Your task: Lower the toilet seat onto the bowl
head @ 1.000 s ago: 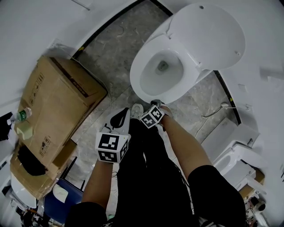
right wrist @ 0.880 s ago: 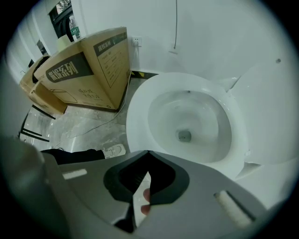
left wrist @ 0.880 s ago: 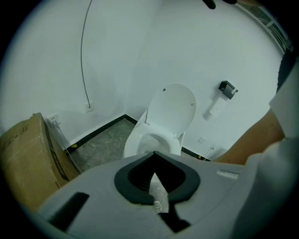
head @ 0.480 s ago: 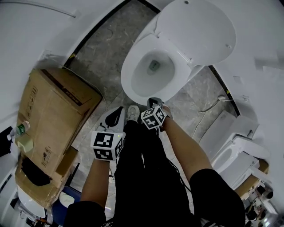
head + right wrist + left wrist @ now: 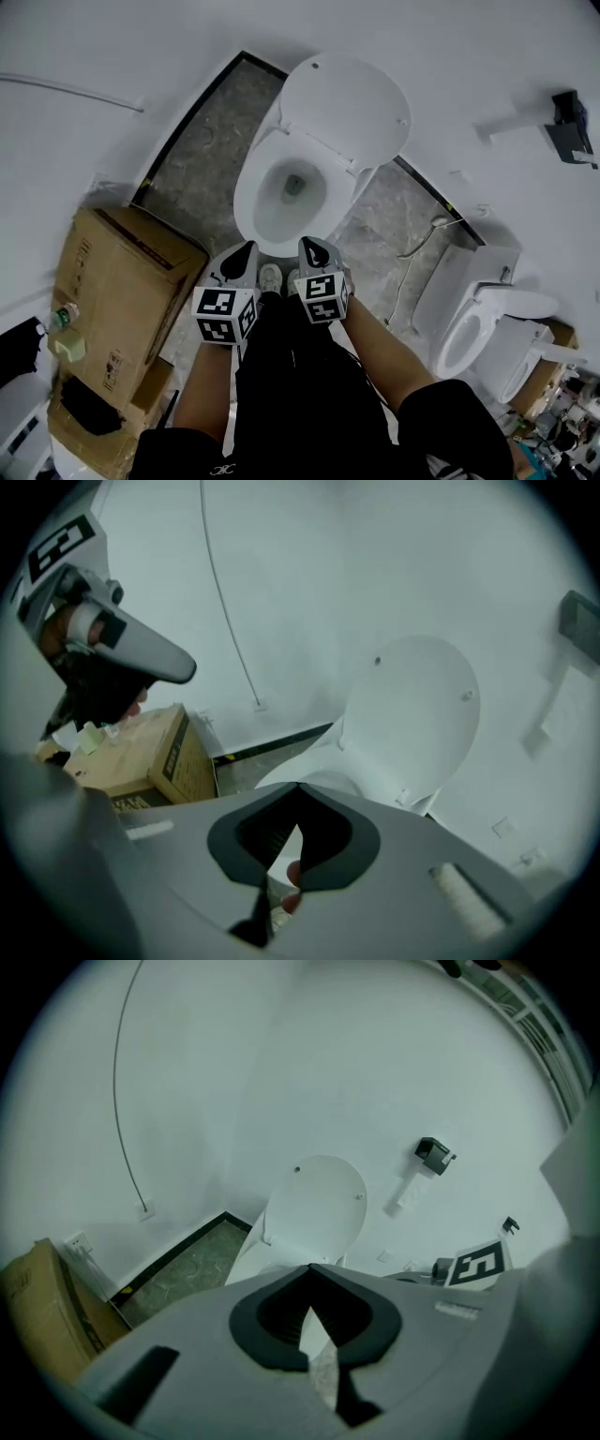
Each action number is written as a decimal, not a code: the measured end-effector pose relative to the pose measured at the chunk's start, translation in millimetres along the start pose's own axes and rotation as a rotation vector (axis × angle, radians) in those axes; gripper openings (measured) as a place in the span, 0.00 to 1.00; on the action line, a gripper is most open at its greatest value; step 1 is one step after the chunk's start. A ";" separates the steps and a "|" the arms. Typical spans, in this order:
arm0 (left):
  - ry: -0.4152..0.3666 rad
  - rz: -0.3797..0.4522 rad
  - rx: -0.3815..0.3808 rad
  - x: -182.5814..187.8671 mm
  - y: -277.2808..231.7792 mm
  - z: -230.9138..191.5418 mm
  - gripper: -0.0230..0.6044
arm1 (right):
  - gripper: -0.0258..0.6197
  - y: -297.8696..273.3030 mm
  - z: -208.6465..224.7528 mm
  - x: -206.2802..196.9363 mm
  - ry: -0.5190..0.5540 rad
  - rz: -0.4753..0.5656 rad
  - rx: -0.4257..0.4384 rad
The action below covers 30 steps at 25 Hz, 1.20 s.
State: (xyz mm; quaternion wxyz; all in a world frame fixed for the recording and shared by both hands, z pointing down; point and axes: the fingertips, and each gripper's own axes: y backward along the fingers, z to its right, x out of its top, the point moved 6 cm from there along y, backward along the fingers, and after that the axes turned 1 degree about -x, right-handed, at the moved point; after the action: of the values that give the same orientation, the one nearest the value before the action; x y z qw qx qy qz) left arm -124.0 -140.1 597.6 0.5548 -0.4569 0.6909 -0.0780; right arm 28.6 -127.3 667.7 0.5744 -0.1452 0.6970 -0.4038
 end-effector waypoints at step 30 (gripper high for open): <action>-0.291 0.372 -0.043 219.8 115.6 155.5 0.05 | 0.05 270.9 64.7 230.7 -0.234 0.677 -0.171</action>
State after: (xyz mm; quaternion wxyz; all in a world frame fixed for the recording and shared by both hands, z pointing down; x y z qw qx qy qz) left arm -49.4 -170.0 315.8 0.6436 -0.3399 0.6773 0.1070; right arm 90.1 -135.5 311.5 0.7370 0.0011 0.6666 -0.1116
